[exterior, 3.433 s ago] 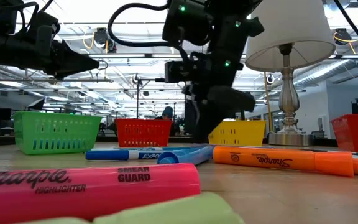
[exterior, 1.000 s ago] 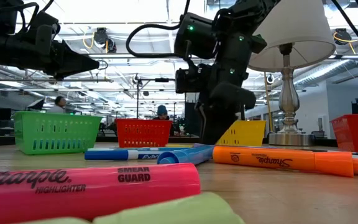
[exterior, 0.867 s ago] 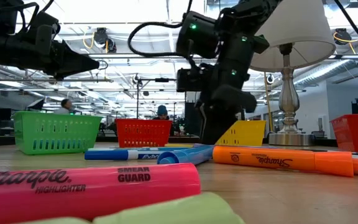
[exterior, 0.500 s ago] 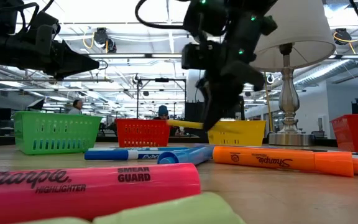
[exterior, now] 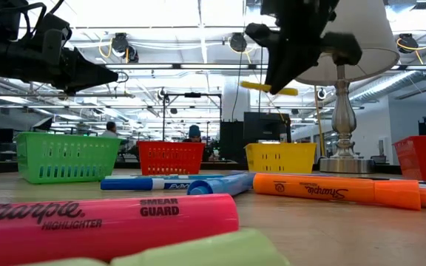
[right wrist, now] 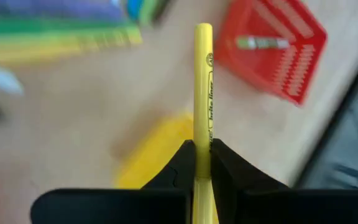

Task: Pick & Place Markers
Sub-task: Put the top yellow pen into the yellow bin

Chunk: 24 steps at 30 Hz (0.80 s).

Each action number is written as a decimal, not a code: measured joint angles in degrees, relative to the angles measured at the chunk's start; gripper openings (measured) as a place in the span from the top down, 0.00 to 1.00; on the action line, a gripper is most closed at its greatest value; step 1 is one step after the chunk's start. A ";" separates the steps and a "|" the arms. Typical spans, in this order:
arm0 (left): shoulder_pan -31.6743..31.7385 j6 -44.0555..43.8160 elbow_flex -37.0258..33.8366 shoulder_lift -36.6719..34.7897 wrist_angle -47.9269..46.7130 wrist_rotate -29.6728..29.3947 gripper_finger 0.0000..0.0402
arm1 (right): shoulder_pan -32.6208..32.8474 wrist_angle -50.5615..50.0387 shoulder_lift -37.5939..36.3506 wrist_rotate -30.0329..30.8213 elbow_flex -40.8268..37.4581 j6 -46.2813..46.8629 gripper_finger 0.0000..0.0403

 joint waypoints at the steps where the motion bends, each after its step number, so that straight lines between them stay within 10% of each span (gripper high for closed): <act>1: -0.01 -0.02 0.00 0.02 0.00 -0.02 0.91 | -0.99 -0.23 -0.38 0.35 0.00 -2.71 0.96; 24: 0.00 1.49 0.00 0.02 -0.63 -0.11 0.91 | -16.68 15.98 -0.24 -17.23 -14.36 -22.35 0.96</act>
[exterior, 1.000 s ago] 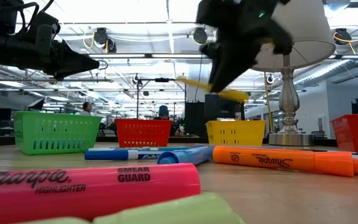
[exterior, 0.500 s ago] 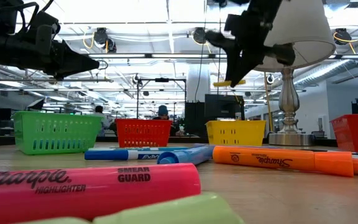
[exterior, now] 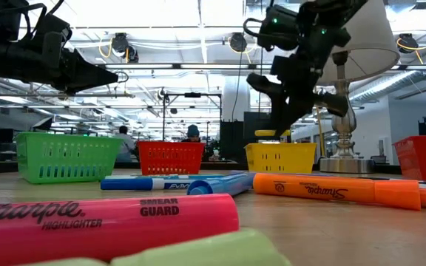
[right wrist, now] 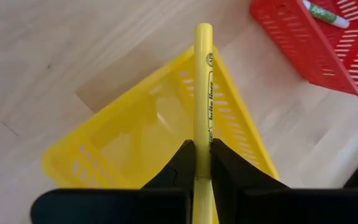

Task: Pick & Place Markers
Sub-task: Put the top yellow pen into the yellow bin, then put the top small black highlighter pen into the red bin

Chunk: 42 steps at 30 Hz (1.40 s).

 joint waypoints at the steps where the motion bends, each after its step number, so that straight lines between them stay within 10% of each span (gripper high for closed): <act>1: 0.01 -0.02 0.00 -0.02 0.00 -0.01 0.91 | -0.21 0.26 0.00 -0.92 -0.23 0.03 0.96; 42: 0.01 -0.12 0.00 0.00 0.04 -0.04 0.91 | -5.88 3.27 -0.03 -5.30 -1.34 3.01 0.83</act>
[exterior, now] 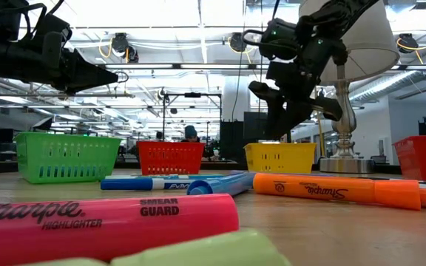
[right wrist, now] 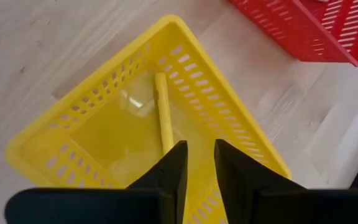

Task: Pick & Place Markers
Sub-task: Put the top small black highlighter pen into the red bin

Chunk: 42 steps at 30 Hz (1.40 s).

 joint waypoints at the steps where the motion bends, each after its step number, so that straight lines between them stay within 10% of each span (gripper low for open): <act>1: -0.02 -0.02 0.00 -0.02 0.00 0.00 0.91 | 0.24 0.01 -0.01 0.12 0.00 0.23 0.84; 7: 0.00 0.32 0.00 0.00 0.00 -0.02 0.91 | 5.00 0.92 -4.75 7.45 0.00 7.98 0.88; 17: -0.02 0.29 0.00 0.00 -0.02 -0.02 0.91 | 31.79 6.01 -29.80 31.17 0.01 34.62 0.96; 26: 0.00 0.05 0.00 0.00 0.00 0.00 0.91 | 42.79 -4.68 -50.44 28.54 -4.53 70.34 0.99; 34: -0.01 0.60 0.00 -0.02 0.00 0.00 0.91 | 44.02 12.50 -64.83 36.23 -27.99 63.53 1.00; 42: -0.02 1.18 0.00 0.00 0.00 -0.02 0.91 | 39.53 39.38 -73.77 30.93 -45.19 55.24 1.00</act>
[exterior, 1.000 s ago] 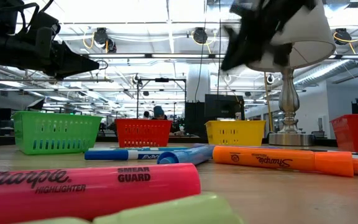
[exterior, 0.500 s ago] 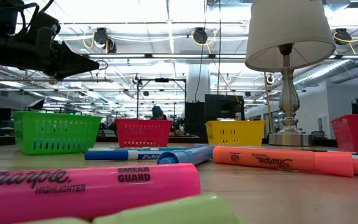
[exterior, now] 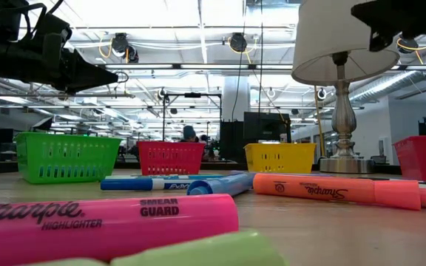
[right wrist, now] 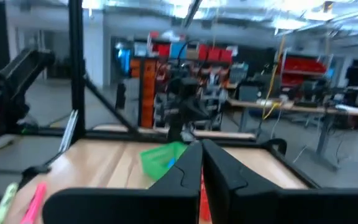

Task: Pick & Place Markers
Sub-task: Put the top small black highlighter pen into the red bin

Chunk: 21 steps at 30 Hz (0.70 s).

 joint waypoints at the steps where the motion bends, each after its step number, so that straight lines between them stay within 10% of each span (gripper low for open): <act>1: 0.02 0.00 0.00 -0.02 0.00 0.00 0.91 | -0.46 1.13 -0.07 0.29 -1.24 0.04 1.00; 21: 0.00 -2.09 0.00 0.00 0.02 -0.04 0.91 | -2.90 -6.79 9.58 -2.54 0.11 11.96 1.00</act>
